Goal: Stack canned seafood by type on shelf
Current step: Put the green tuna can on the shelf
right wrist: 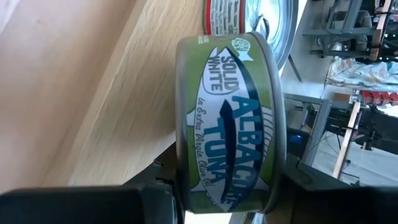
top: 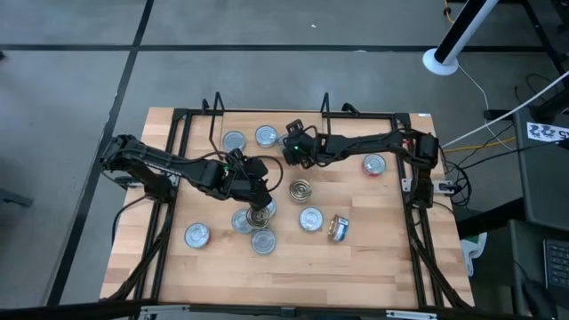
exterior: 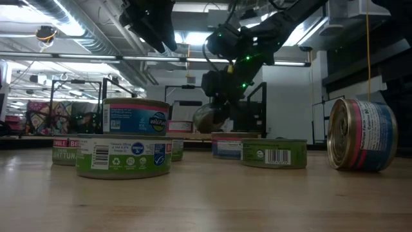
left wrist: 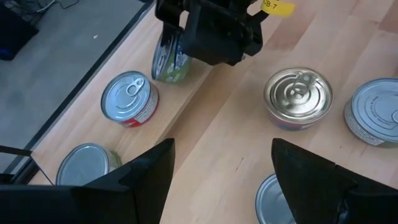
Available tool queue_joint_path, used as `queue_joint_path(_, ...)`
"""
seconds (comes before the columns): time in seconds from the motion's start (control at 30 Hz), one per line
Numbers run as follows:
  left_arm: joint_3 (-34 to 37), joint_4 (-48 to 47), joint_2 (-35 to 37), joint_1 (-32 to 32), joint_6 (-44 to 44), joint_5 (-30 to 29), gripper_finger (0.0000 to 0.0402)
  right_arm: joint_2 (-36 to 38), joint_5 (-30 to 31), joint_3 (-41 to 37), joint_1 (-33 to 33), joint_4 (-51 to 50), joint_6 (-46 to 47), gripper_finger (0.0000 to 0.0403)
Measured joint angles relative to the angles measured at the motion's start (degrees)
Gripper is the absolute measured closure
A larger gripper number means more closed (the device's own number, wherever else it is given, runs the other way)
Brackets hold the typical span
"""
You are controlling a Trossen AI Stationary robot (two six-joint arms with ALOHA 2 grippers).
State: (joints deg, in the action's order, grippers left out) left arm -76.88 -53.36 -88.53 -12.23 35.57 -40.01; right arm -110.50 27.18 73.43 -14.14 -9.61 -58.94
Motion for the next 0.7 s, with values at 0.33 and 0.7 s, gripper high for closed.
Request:
queue_joint_path(0.33, 0.0, 0.0, 0.0, 0.0, 0.0, 0.0, 0.0139, 0.0, -6.0, 0.0, -3.8, 2.4, 0.0, 0.0267)
queue_joint_path(0.7, 0.0, 0.0, 0.0, 0.0, 0.0, 0.0, 0.0139, 0.0, -10.5, 0.0, -5.0, 3.2, 0.0, 0.0267)
